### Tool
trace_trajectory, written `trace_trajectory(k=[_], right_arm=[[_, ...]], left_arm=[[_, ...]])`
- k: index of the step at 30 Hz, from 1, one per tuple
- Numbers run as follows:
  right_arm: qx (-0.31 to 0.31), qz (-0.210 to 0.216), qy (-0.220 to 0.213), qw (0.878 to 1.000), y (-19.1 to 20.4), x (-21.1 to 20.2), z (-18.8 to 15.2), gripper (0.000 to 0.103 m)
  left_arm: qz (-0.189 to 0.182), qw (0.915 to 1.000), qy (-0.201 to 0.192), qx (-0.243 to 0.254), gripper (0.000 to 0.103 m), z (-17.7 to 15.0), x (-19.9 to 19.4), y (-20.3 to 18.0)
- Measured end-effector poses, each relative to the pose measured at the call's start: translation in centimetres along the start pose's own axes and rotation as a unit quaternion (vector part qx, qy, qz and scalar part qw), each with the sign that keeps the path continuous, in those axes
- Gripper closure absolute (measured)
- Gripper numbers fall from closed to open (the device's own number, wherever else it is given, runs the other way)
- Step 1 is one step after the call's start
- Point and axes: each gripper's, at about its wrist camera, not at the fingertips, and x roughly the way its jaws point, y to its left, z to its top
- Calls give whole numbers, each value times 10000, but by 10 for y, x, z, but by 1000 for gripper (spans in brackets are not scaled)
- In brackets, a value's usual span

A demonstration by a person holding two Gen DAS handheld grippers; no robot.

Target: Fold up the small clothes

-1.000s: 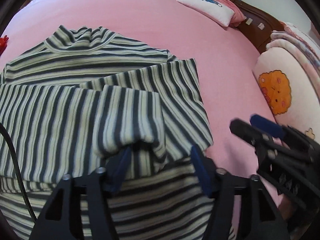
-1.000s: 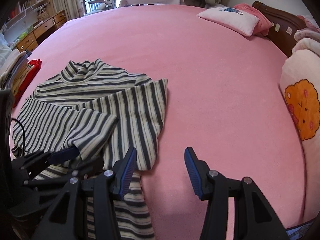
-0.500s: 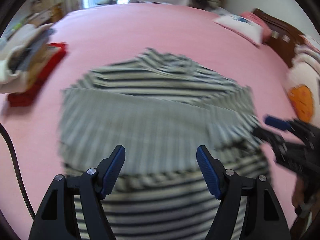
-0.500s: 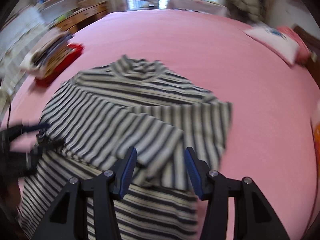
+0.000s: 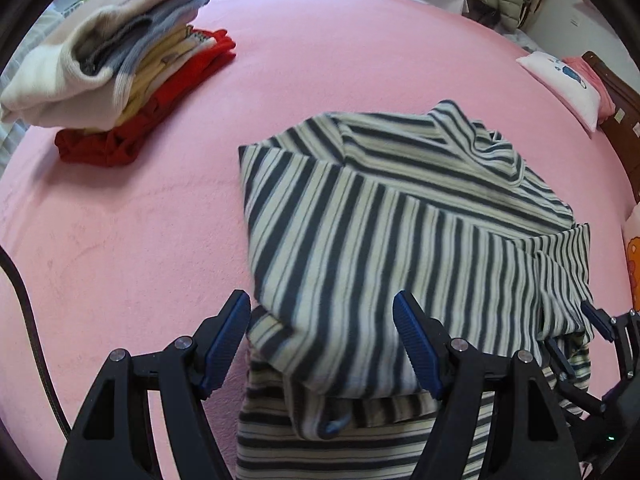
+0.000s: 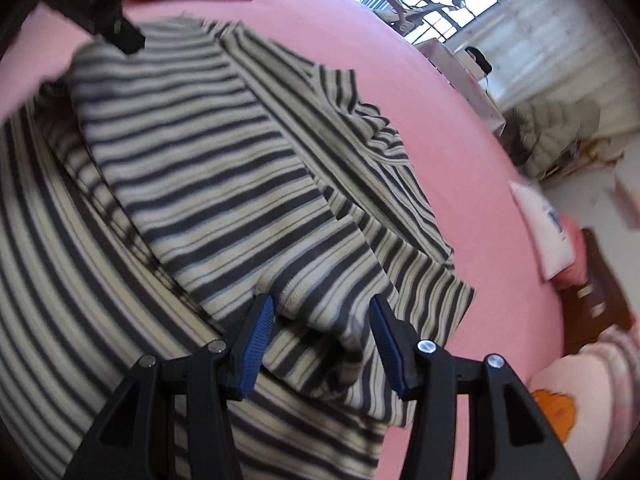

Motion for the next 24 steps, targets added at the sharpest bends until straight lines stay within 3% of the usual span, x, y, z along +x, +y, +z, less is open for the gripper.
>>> trace_trajectory(k=[4, 6, 7, 8, 12, 15, 17, 19, 22, 24], right_arm=[[25, -229, 60, 9997, 2, 12, 7, 54], [180, -151, 125, 9996, -4, 17, 10, 74], [334, -1, 229, 9992, -9, 22, 11, 95], [484, 69, 298, 9984, -14, 23, 11, 100], [1733, 332, 153, 9842, -54, 14, 2, 101], [3360, 619, 66, 9398, -96, 0, -32, 100], [4399, 903, 337, 8928, -113, 6, -70, 100], [5050, 1068, 794, 8528, -121, 25, -106, 99], [5403, 1316, 1105, 8237, -124, 40, -136, 99], [5492, 1190, 1147, 8192, -134, 40, -144, 98]], left_arm=[[7, 10000, 54, 73, 31, 0, 6, -1], [6, 9999, 73, 95, 31, 2, 7, -1], [3, 9999, 79, 94, 31, 3, 8, 0], [-2, 9999, 88, 88, 31, 5, 9, 0], [-42, 9999, 94, 70, 31, 13, 12, 1], [-33, 9999, 134, 93, 31, 16, 17, 3], [-24, 9998, 174, 104, 31, 18, 21, 3], [-26, 9997, 235, 97, 31, 20, 27, 4], [-2, 9994, 333, 84, 31, 23, 36, 8], [27, 9994, 340, 109, 31, 26, 40, 10]])
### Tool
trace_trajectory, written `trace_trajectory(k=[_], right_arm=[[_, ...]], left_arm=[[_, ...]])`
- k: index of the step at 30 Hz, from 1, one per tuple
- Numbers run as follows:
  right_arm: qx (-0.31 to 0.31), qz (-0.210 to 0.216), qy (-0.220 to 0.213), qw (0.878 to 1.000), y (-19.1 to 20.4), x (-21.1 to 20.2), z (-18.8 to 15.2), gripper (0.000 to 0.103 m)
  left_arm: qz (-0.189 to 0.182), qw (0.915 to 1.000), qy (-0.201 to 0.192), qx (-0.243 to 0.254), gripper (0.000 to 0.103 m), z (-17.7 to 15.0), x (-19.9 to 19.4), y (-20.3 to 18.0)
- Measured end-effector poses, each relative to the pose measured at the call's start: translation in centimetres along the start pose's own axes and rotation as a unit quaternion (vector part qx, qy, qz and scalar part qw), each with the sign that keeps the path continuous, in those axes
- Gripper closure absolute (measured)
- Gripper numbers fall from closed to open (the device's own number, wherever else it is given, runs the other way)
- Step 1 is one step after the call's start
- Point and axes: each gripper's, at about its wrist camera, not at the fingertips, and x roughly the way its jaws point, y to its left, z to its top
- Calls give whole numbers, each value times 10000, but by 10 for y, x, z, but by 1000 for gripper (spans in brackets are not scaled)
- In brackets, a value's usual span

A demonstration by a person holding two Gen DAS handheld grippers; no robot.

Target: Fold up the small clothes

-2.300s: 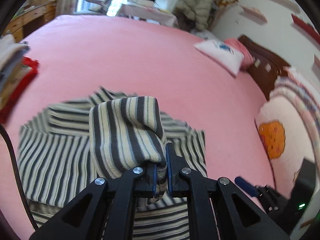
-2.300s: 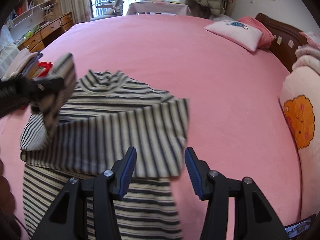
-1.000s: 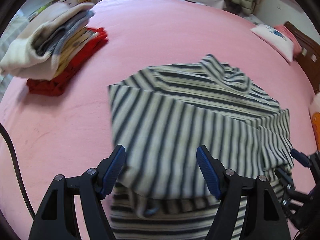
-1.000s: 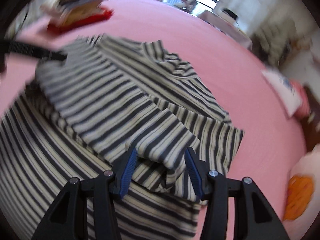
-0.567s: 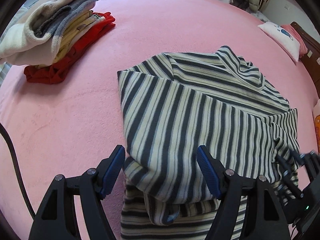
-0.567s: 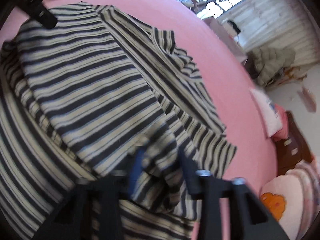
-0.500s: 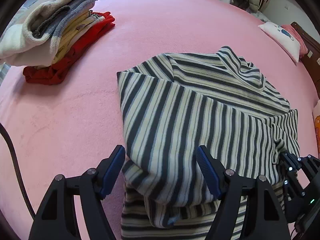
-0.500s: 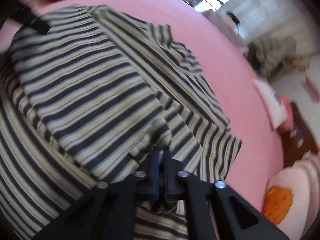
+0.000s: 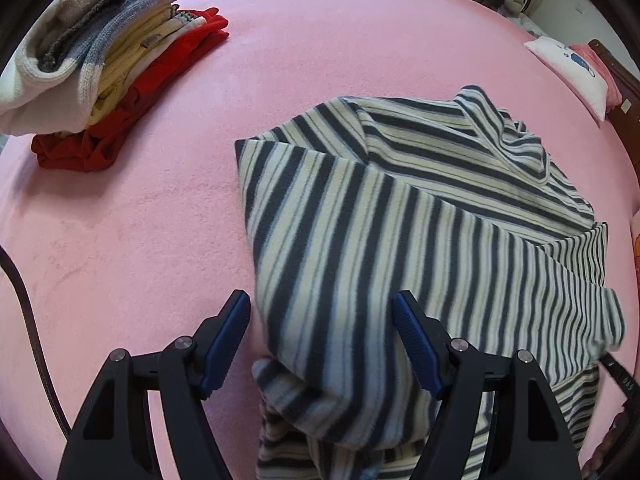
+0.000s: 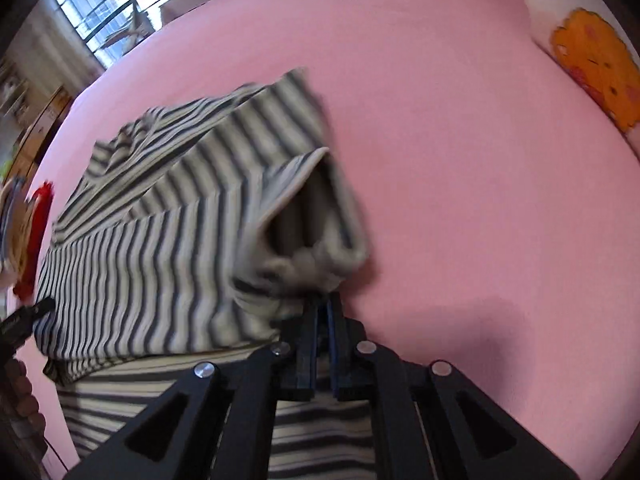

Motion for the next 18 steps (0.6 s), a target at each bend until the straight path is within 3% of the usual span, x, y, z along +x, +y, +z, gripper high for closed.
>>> trace_trajectory(k=[3, 7, 10, 14, 18], right_arm=[[130, 44, -278, 9995, -11, -15, 12, 96], [-70, 29, -571, 9983, -11, -33, 27, 78], [-322, 72, -658, 9973, -2, -38, 36, 75], [-587, 49, -415, 9974, 17, -26, 36, 46], [-771, -160, 30, 9969, 18, -3, 25, 46]], left_arm=[[10, 10000, 24, -17, 31, 4, 4, 5], [-117, 9998, 124, -49, 31, 9, 11, 10], [-138, 9997, 192, -32, 31, 11, 17, 10], [-202, 9995, 241, -18, 31, 13, 20, 11], [-229, 9994, 247, -81, 31, 10, 16, 17]])
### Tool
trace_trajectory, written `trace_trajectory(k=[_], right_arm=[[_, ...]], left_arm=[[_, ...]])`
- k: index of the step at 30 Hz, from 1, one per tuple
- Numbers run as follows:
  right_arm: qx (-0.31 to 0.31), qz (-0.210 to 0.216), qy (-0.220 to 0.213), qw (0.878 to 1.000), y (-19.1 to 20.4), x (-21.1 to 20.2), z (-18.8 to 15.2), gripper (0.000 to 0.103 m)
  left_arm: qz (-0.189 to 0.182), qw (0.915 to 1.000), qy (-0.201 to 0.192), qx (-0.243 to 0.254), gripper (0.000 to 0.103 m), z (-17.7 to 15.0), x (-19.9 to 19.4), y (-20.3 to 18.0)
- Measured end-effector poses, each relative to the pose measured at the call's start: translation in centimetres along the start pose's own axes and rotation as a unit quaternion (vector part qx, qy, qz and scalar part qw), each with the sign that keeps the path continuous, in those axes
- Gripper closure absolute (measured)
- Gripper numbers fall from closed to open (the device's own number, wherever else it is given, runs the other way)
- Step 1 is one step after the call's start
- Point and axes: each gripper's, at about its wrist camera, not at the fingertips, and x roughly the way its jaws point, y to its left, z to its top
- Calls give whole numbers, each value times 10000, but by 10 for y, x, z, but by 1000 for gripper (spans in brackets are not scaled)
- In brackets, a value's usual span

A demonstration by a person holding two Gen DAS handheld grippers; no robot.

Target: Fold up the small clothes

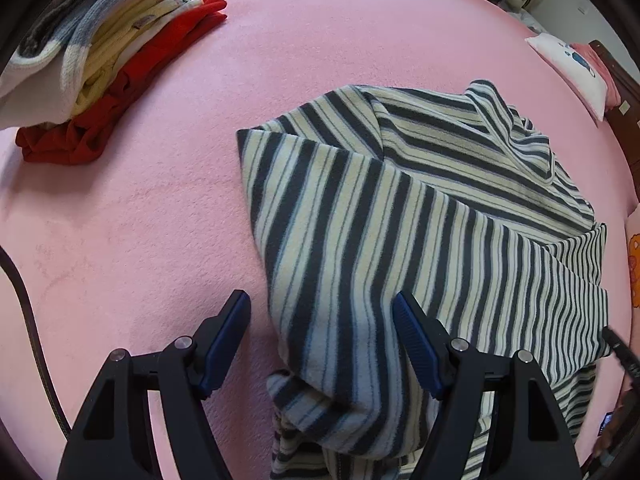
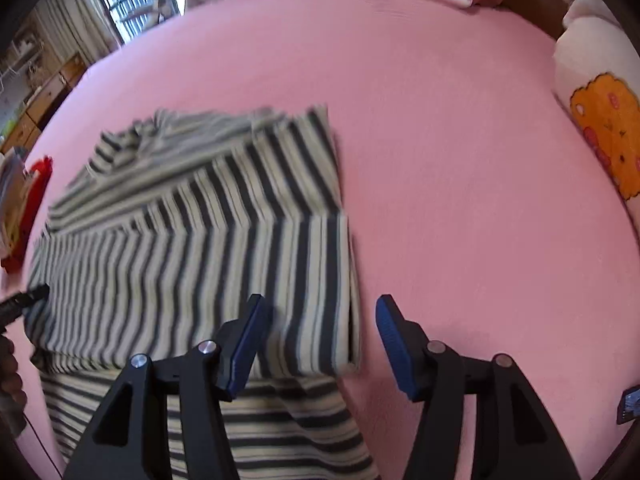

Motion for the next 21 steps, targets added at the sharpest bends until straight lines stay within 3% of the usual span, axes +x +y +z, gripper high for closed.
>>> trace_trajectory(k=[1, 2, 4, 13, 21], right_arm=[[-5, -16, 112, 9999, -2, 6, -1, 48], [-19, 14, 136, 9999, -3, 8, -2, 61], [-135, 24, 140, 9998, -2, 10, -3, 76], [-680, -567, -5, 9961, 8, 1, -4, 76], [-653, -532, -88, 9964, 25, -10, -16, 76]], left_arm=[[48, 10000, -40, -11, 31, -1, -2, 2], [126, 9999, -84, -1, 31, -2, -4, 5], [271, 9995, -142, 20, 29, -6, -7, 12], [239, 9994, -226, -93, 29, -20, -41, 28], [205, 9995, -225, 36, 29, -59, -74, 11]])
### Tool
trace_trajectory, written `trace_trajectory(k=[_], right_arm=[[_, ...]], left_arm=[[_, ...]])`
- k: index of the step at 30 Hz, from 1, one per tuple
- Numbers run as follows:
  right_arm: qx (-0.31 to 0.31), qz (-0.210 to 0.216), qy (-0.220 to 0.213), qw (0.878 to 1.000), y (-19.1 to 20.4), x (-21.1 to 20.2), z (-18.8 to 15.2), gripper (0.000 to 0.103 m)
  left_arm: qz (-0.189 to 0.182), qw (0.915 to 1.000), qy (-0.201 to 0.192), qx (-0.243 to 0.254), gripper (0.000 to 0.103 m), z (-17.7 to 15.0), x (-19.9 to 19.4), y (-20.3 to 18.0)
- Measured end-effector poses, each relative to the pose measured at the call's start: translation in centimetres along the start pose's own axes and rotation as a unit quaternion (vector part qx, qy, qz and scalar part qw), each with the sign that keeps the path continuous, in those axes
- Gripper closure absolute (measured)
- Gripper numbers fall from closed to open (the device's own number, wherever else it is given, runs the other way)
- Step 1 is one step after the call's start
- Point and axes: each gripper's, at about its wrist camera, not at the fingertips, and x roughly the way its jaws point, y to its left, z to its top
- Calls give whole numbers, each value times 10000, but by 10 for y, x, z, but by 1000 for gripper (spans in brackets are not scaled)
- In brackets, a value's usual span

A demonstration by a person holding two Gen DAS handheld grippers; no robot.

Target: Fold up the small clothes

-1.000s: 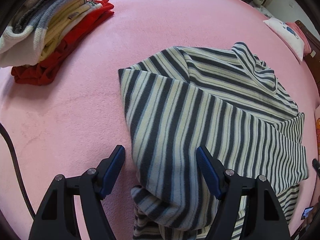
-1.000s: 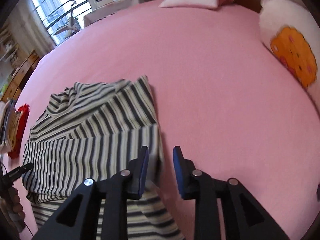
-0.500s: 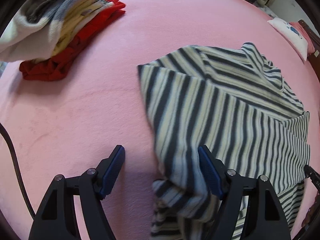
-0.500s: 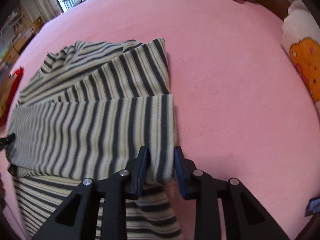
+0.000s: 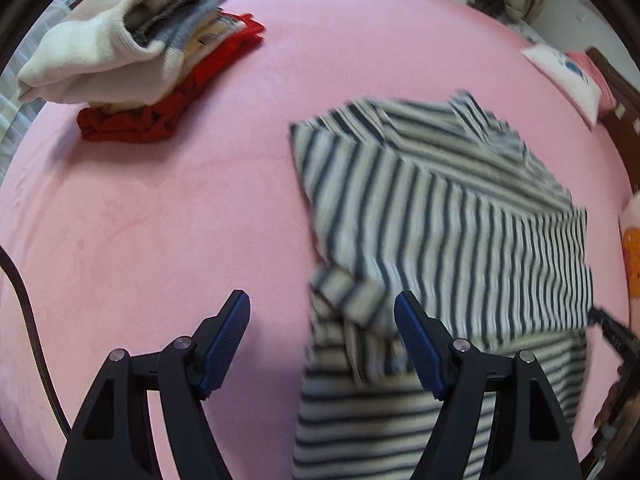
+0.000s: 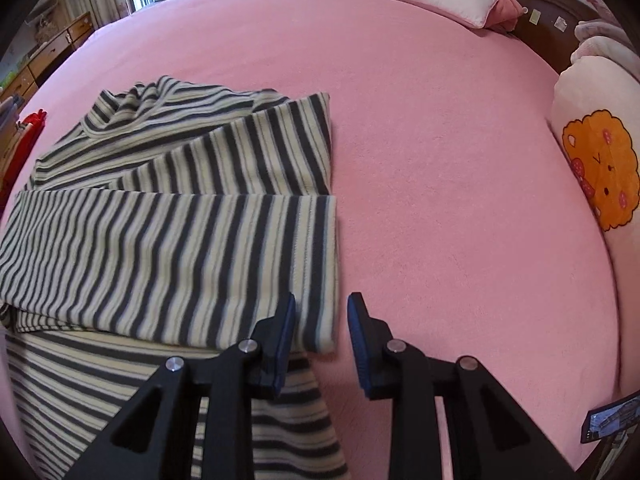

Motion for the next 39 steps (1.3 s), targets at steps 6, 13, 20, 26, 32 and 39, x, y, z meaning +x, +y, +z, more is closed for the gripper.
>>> trace_trajectory(k=[6, 13, 20, 26, 32, 39], right_arm=[[-324, 22, -149, 9994, 14, -21, -14, 76], [-234, 110, -198, 9995, 10, -24, -11, 76], [-311, 88, -255, 9992, 13, -24, -14, 76], [-265, 112, -235, 9993, 8, -24, -15, 76], [-393, 89, -333, 9986, 10, -30, -15, 76], [-515, 136, -431, 9976, 16, -35, -13, 76]], left_arm=[[435, 9984, 51, 349, 32, -34, 15, -32], [743, 9965, -84, -382, 89, -39, 31, -18], [88, 9852, -22, -1713, 90, -48, 35, 26], [-427, 9670, 98, -2509, 88, -61, 32, 61], [-62, 9713, 22, -2377, 87, -68, 7, 62], [97, 9817, -127, -1897, 87, -55, -16, 45]])
